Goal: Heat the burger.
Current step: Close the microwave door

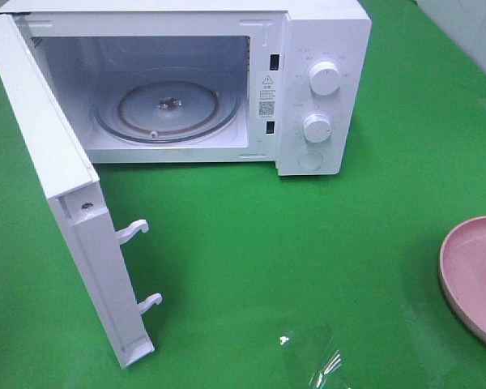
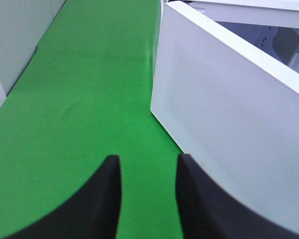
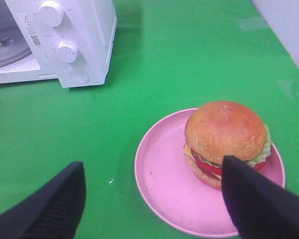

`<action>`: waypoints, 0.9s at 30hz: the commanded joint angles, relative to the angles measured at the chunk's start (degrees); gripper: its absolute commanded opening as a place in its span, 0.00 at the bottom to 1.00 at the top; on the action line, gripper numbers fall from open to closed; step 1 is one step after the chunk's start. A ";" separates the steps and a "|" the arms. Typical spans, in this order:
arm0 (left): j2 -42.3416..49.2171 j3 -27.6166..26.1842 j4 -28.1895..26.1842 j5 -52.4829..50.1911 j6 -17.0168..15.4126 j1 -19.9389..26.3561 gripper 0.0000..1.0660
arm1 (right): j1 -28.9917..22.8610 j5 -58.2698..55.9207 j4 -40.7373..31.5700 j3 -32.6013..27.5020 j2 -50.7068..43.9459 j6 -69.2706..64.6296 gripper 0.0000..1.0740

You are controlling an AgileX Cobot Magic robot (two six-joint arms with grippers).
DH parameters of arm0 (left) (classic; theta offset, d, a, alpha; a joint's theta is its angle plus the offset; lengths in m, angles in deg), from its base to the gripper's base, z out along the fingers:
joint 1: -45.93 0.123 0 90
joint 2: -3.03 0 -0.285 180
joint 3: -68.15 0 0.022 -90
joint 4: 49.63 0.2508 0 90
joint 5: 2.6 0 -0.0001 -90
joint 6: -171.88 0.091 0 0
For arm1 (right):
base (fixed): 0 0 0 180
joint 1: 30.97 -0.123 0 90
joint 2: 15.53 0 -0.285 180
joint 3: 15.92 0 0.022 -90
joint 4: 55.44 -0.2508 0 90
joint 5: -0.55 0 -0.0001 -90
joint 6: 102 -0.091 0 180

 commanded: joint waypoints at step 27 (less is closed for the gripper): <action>-29.11 22.17 0.23 -70.36 -0.57 0.11 0.00 | 0.29 0.46 -0.40 -0.17 -1.49 0.40 0.68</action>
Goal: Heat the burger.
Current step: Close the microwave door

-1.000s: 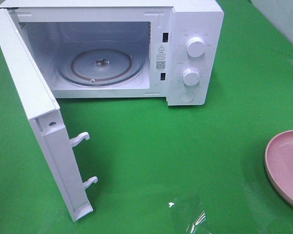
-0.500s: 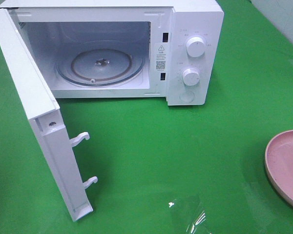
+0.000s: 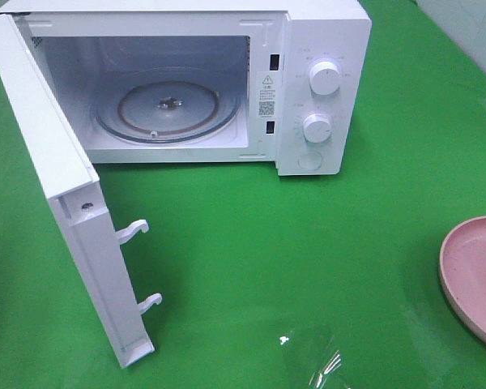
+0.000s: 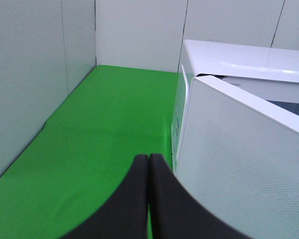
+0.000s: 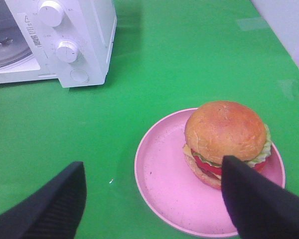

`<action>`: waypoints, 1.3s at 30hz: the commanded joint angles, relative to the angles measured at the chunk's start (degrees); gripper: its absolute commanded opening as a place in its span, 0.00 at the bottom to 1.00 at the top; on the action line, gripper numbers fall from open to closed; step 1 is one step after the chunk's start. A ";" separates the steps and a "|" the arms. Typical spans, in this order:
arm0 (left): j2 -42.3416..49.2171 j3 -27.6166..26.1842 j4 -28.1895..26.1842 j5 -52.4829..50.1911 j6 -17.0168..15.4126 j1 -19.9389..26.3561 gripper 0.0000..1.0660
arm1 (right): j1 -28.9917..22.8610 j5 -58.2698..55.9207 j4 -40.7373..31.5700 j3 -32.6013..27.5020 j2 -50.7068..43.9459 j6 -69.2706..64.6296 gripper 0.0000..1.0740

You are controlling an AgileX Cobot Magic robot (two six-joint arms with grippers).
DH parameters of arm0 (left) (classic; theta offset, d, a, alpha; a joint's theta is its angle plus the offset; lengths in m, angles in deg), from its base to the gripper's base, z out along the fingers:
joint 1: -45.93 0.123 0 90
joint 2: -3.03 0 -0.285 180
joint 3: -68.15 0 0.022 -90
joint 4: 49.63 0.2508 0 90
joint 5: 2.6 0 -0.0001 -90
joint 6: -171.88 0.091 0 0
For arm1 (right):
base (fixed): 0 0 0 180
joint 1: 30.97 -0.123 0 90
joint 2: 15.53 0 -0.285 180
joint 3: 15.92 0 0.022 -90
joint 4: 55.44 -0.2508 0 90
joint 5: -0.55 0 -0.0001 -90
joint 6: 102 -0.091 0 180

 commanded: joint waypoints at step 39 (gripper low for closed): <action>-47.27 -7.16 10.43 -30.65 -9.45 -18.91 0.00 | 0.29 0.46 -0.40 -0.17 -1.49 0.40 0.68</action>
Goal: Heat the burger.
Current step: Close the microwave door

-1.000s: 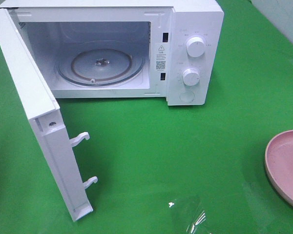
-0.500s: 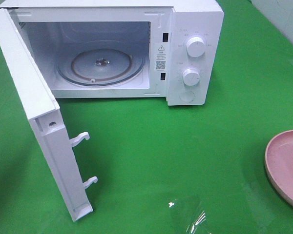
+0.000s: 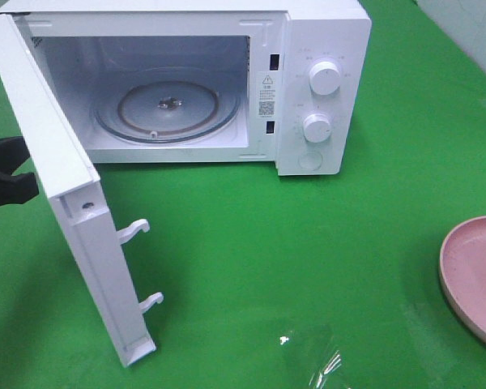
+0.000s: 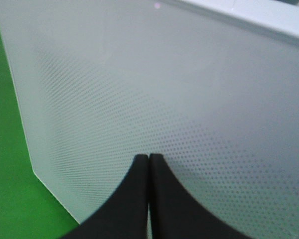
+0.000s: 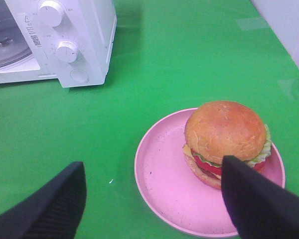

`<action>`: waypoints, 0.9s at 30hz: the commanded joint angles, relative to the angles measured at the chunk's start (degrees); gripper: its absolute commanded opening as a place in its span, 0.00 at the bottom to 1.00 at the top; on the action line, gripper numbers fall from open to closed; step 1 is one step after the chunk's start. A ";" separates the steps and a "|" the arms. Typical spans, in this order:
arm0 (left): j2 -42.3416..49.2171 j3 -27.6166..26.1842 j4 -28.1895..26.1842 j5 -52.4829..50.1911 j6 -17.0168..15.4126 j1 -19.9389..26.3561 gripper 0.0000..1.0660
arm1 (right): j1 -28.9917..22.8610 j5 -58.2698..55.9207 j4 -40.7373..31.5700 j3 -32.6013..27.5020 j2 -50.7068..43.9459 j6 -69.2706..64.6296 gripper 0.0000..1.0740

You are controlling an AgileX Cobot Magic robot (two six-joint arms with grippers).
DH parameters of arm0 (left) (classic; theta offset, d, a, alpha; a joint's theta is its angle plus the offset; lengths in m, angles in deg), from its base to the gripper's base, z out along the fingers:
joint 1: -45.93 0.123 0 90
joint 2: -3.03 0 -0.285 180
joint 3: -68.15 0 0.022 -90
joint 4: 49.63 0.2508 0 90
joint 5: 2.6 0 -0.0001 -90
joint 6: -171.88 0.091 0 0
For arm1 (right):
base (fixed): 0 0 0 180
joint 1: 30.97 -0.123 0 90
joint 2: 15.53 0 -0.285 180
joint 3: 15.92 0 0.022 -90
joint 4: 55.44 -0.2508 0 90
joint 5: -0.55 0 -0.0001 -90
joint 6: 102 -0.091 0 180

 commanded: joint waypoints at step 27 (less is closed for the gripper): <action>-20.57 -21.94 -19.25 -1.89 9.28 -19.71 0.00 | 0.29 0.46 -0.40 -0.17 -1.49 0.40 0.68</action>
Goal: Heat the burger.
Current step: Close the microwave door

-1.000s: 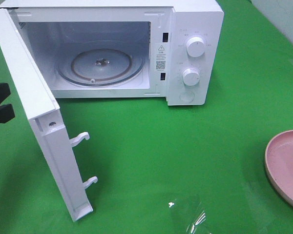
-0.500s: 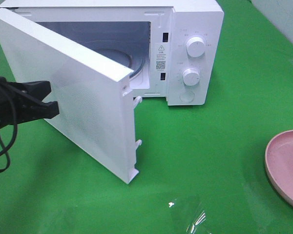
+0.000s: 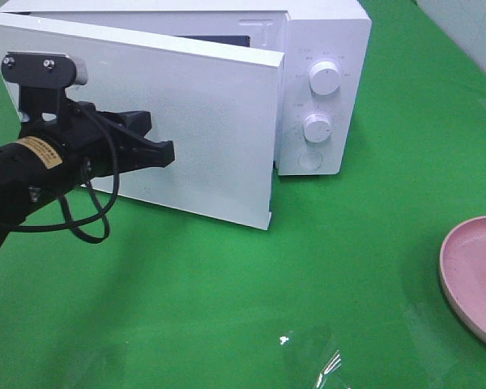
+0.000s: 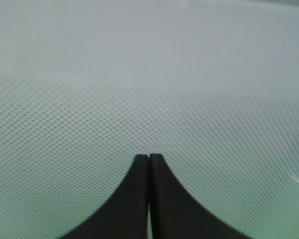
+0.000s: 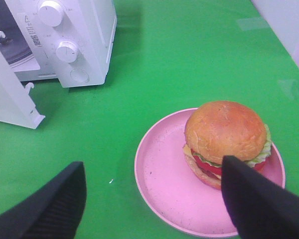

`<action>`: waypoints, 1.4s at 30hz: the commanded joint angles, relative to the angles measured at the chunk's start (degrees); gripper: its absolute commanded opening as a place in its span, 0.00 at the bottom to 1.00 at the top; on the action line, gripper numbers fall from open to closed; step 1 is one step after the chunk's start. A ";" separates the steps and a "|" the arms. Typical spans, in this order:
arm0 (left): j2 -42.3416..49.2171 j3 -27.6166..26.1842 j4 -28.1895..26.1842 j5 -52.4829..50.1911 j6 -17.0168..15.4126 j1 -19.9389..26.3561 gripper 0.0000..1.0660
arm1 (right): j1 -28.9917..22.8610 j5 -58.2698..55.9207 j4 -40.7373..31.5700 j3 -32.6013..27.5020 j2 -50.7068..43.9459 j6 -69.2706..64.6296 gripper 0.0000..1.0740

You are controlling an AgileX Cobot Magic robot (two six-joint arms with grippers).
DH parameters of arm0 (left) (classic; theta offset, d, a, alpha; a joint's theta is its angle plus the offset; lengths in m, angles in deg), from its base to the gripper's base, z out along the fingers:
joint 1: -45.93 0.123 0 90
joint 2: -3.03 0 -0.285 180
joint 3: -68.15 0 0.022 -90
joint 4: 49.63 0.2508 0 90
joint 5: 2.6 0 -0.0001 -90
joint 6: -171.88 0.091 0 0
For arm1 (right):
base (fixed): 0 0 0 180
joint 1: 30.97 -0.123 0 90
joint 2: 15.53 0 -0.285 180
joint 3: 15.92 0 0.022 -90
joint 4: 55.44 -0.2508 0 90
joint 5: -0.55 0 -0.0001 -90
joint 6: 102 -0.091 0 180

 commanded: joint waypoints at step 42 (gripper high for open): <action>-7.39 -23.66 -11.69 26.41 11.97 -7.85 0.02 | 0.29 0.46 -0.40 -0.17 -1.49 0.40 0.68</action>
